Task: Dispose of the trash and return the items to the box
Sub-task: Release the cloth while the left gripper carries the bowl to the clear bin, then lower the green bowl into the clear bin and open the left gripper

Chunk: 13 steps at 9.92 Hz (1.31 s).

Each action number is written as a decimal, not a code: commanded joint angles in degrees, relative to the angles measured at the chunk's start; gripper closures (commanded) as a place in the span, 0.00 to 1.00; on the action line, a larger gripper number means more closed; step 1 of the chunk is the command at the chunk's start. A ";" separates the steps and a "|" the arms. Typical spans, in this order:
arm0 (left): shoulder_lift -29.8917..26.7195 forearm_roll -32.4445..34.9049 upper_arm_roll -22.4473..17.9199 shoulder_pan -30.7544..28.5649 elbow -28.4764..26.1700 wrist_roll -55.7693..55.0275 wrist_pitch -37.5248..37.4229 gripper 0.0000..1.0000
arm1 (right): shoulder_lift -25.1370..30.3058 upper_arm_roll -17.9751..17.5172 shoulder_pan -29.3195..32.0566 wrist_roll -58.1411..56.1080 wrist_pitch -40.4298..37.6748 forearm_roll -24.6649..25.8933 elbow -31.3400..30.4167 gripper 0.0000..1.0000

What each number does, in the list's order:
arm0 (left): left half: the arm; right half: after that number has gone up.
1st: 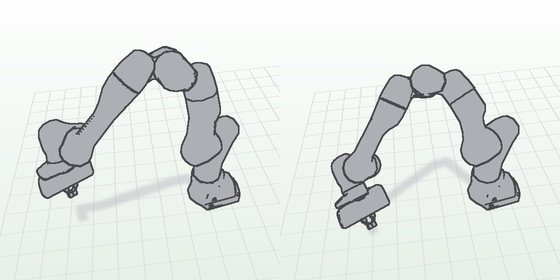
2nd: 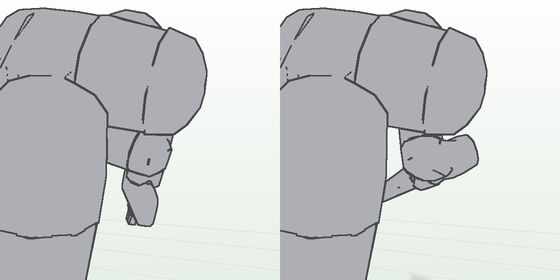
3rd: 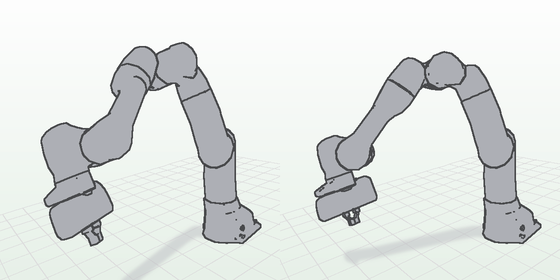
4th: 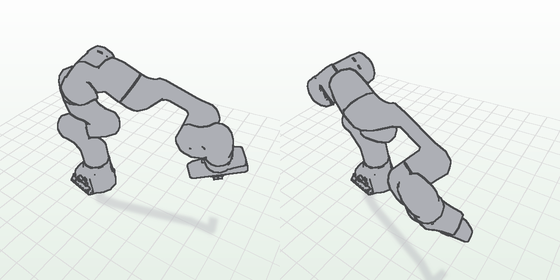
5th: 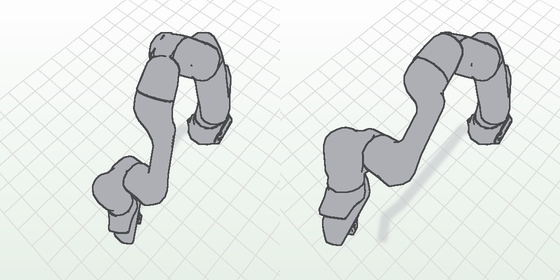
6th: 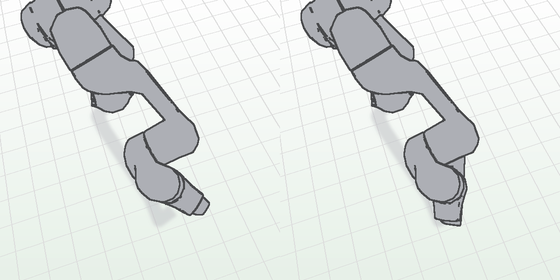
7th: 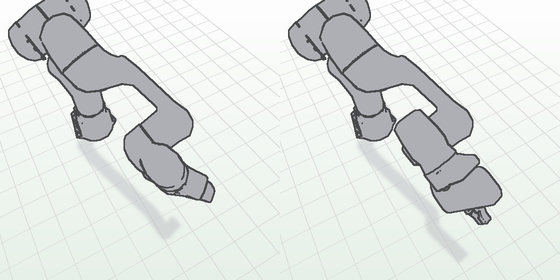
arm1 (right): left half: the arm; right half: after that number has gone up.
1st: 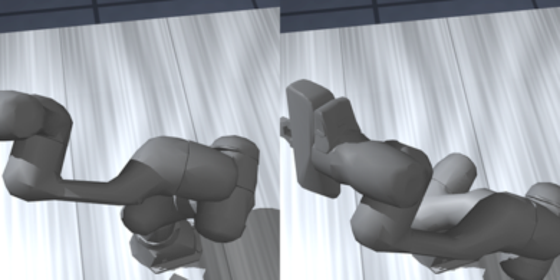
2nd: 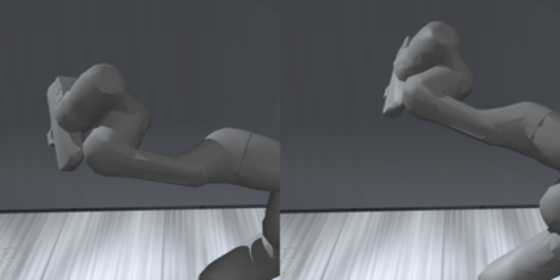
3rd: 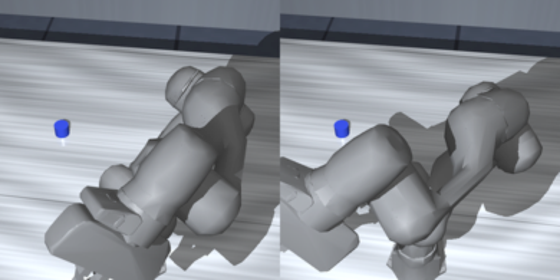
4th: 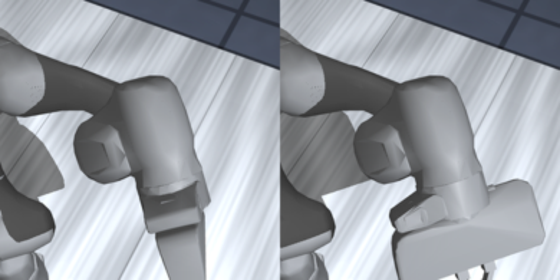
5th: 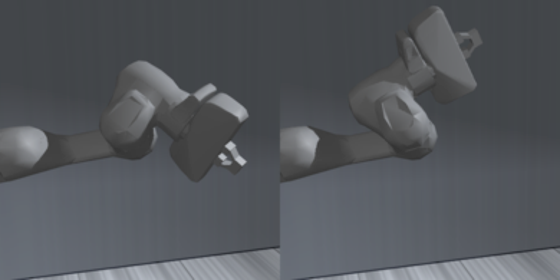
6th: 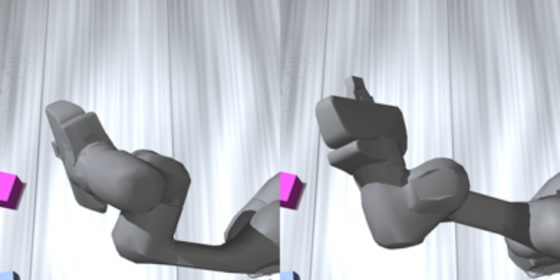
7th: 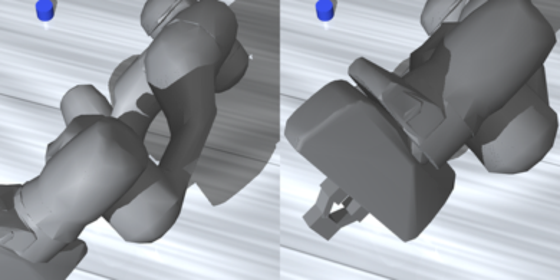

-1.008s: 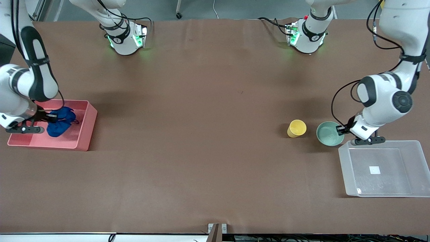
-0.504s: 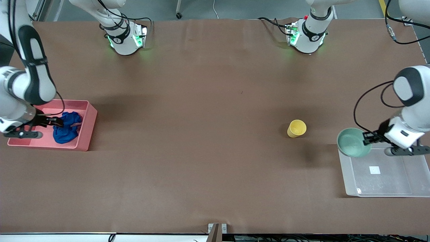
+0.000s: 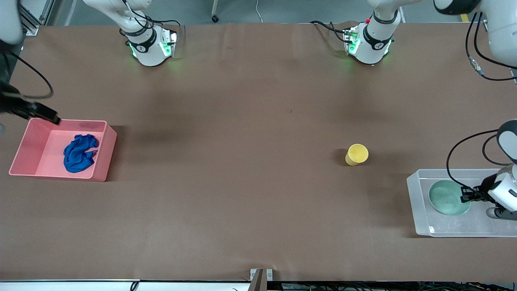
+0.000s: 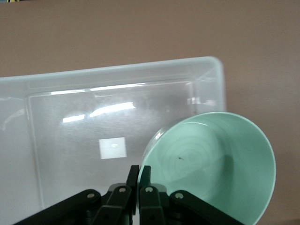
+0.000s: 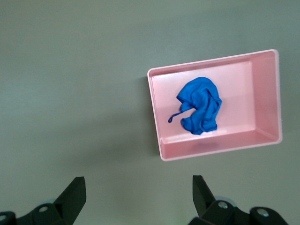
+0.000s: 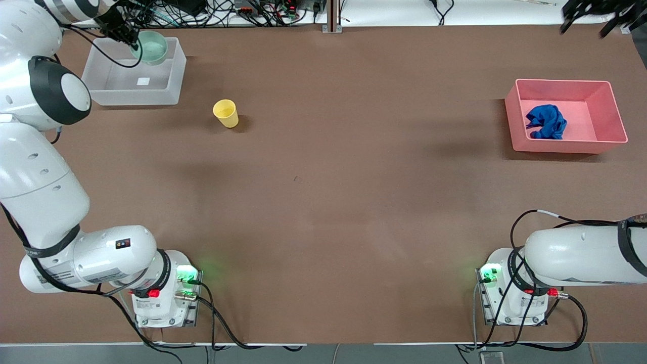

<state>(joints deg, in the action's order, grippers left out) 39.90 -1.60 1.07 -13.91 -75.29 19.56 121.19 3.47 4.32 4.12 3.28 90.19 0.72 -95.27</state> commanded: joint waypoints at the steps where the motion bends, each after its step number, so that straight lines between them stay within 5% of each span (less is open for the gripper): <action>1: 4.56 0.90 0.16 -1.29 2.43 2.58 -0.70 0.99 | -2.41 -1.07 1.77 0.15 -8.34 -0.37 12.88 0.00; 7: 9.85 1.25 0.25 -2.53 0.85 3.21 8.18 0.81 | -2.50 -0.98 1.42 -0.64 -8.36 -0.55 12.57 0.00; 8: 9.15 1.25 0.25 -2.53 0.76 3.38 8.01 0.69 | -2.41 -1.07 1.24 -1.95 -8.45 0.06 12.66 0.00; 10: 2.43 1.25 0.25 -2.27 -2.81 3.12 5.83 0.24 | -2.50 -1.07 1.24 -2.23 -9.67 0.07 12.66 0.00; 11: -3.19 1.25 0.77 -2.00 -6.76 3.03 5.20 0.12 | -2.50 -1.07 0.98 -2.23 -9.59 -0.02 12.66 0.00; 13: -13.74 1.16 2.53 -0.34 -16.68 1.29 3.80 0.08 | -2.50 -0.98 0.36 -2.32 -9.33 0.07 12.66 0.00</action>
<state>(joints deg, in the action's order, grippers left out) 34.92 -1.40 2.99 -15.43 -79.97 22.14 124.86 0.85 3.58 4.55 1.53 81.38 0.73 -83.09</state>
